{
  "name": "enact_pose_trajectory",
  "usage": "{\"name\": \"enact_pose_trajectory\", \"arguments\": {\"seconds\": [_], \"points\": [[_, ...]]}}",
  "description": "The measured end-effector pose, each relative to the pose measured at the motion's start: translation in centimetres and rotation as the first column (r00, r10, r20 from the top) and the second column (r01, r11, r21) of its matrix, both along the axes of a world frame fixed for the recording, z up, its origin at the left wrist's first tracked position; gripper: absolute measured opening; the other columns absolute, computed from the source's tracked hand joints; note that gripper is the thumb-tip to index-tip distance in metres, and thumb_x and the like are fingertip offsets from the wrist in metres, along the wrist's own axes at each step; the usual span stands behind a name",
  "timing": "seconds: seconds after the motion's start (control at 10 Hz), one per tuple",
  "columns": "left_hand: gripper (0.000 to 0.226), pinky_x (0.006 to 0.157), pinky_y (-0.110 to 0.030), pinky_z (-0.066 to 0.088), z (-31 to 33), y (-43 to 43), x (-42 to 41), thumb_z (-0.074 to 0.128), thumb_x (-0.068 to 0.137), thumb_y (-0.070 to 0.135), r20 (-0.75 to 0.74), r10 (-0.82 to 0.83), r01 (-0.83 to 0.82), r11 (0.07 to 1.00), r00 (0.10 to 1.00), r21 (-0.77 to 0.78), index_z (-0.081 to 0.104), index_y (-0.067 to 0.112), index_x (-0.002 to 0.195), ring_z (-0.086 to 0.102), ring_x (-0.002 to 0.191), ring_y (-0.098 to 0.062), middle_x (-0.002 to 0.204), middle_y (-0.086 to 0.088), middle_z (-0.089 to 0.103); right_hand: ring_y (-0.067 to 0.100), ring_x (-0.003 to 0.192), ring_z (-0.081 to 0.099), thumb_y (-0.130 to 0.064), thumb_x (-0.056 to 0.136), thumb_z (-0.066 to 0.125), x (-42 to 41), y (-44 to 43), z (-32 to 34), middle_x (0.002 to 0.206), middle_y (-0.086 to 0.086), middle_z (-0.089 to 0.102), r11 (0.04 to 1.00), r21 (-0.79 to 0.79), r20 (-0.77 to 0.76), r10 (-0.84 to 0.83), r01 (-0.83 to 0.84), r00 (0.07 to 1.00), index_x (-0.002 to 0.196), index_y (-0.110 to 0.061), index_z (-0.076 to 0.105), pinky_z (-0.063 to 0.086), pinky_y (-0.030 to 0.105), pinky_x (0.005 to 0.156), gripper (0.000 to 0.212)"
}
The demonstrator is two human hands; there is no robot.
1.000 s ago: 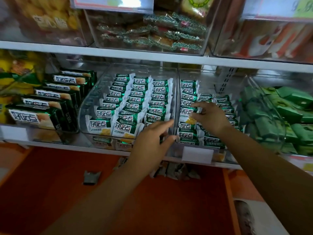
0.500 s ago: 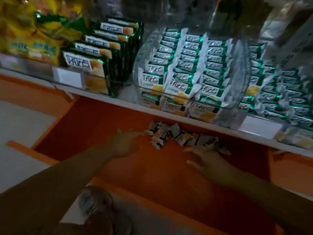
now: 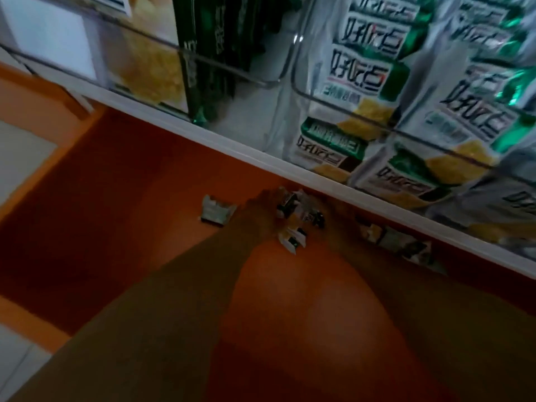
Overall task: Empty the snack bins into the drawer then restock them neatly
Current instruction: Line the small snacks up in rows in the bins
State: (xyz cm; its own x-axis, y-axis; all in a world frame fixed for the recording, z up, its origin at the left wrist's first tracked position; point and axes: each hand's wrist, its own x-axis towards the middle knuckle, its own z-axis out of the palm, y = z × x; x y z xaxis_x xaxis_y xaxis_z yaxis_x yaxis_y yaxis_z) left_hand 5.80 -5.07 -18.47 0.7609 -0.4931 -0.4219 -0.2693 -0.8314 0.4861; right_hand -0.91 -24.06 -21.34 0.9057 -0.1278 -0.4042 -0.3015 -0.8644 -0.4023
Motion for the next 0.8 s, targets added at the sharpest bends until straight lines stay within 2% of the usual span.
{"name": "enact_pose_trajectory", "arguments": {"seconds": [0.1, 0.2, 0.3, 0.4, 0.5, 0.6, 0.7, 0.8], "points": [[0.058, 0.106, -0.051, 0.037, -3.2, -0.5, -0.8, 0.043, 0.096, 0.049, 0.019, -0.119, 0.117, 0.987, 0.993, 0.108, 0.028, 0.036, 0.15, 0.036, 0.137, -0.037, 0.156, -0.008, 0.025, 0.033, 0.147, 0.012, -0.073, 0.08, 0.046, -1.1, 0.5, -1.2, 0.161, 0.003, 0.012, 0.995, -0.091, -0.093, 0.021, -0.03, 0.995, 0.152, -0.038, 0.016, 0.011, 0.05, 0.118, 0.086], [0.053, 0.116, -0.054, 0.019, -4.5, 0.8, -3.1, 0.042, 0.097, 0.05, -0.021, -0.17, 0.171, 0.973, 0.985, 0.155, 0.032, 0.041, 0.149, 0.012, 0.147, -0.036, 0.163, -0.004, 0.01, 0.035, 0.145, 0.015, -0.074, 0.078, 0.05, -3.2, 0.5, -0.6, 0.157, 0.007, 0.017, 0.995, -0.085, -0.05, -0.052, 0.048, 0.997, 0.15, -0.041, 0.021, 0.017, 0.051, 0.117, 0.084], [0.045, 0.114, -0.043, 0.024, -4.6, 1.2, -4.0, 0.056, 0.089, 0.05, 0.093, -0.147, 0.139, 0.986, 0.985, 0.088, 0.055, 0.034, 0.132, 0.02, 0.144, -0.032, 0.157, -0.004, 0.027, 0.03, 0.141, 0.026, -0.061, 0.079, 0.066, -5.8, 0.7, -0.6, 0.153, 0.007, 0.019, 0.992, 0.012, -0.011, -0.125, 0.126, 0.992, 0.147, -0.037, 0.033, 0.03, 0.04, 0.113, 0.079], [0.045, 0.093, -0.032, 0.038, -3.6, 0.6, -3.6, 0.069, 0.081, 0.045, 0.144, 0.057, -0.053, 0.998, 0.988, -0.031, 0.061, 0.021, 0.118, 0.045, 0.122, -0.027, 0.134, -0.006, 0.05, 0.024, 0.142, 0.024, -0.065, 0.07, 0.071, -6.3, 1.0, -0.4, 0.156, -0.001, 0.011, 0.952, 0.129, -0.034, -0.276, 0.278, 0.96, 0.147, -0.039, 0.027, 0.033, 0.041, 0.112, 0.092], [0.07, 0.1, -0.036, 0.037, -4.4, 0.2, -3.1, 0.067, 0.085, 0.045, 0.054, 0.167, -0.164, 0.985, 0.985, -0.047, 0.039, 0.017, 0.144, 0.041, 0.128, -0.03, 0.143, -0.008, 0.04, 0.024, 0.146, 0.014, -0.066, 0.064, 0.075, -5.3, 1.1, -0.4, 0.159, -0.002, 0.007, 0.942, 0.187, -0.062, -0.27, 0.277, 0.961, 0.15, -0.038, 0.02, 0.03, 0.048, 0.114, 0.106], [0.082, 0.108, -0.037, 0.032, -4.6, -0.5, -3.0, 0.068, 0.087, 0.036, -0.118, 0.23, -0.237, 0.971, 0.966, -0.046, 0.023, 0.018, 0.153, 0.035, 0.135, -0.032, 0.151, -0.011, 0.034, 0.027, 0.146, 0.016, -0.059, 0.062, 0.081, -3.2, 1.3, -0.1, 0.159, 0.0, 0.012, 0.963, 0.18, -0.128, -0.181, 0.202, 0.975, 0.152, -0.035, 0.011, 0.027, 0.047, 0.115, 0.116], [0.086, 0.107, -0.042, 0.039, -4.7, -1.0, -3.7, 0.075, 0.082, 0.021, -0.242, 0.35, -0.381, 0.92, 0.905, -0.094, 0.025, 0.011, 0.151, 0.04, 0.131, -0.036, 0.145, -0.017, 0.037, 0.027, 0.145, 0.022, -0.051, 0.059, 0.087, -2.2, 1.2, -0.5, 0.16, 0.001, 0.017, 0.934, 0.233, -0.259, -0.209, 0.271, 0.943, 0.154, -0.024, 0.009, 0.03, 0.04, 0.113, 0.127], [0.08, 0.098, -0.044, 0.049, -4.2, -0.9, -4.3, 0.084, 0.072, 0.012, -0.43, 0.439, -0.53, 0.841, 0.789, -0.112, 0.043, 0.003, 0.14, 0.053, 0.124, -0.033, 0.137, -0.016, 0.052, 0.021, 0.134, 0.038, -0.042, 0.061, 0.089, -3.2, 1.3, -0.4, 0.145, -0.005, 0.037, 0.856, 0.339, -0.358, -0.267, 0.391, 0.895, 0.149, -0.017, 0.025, 0.04, 0.032, 0.099, 0.111]]}}
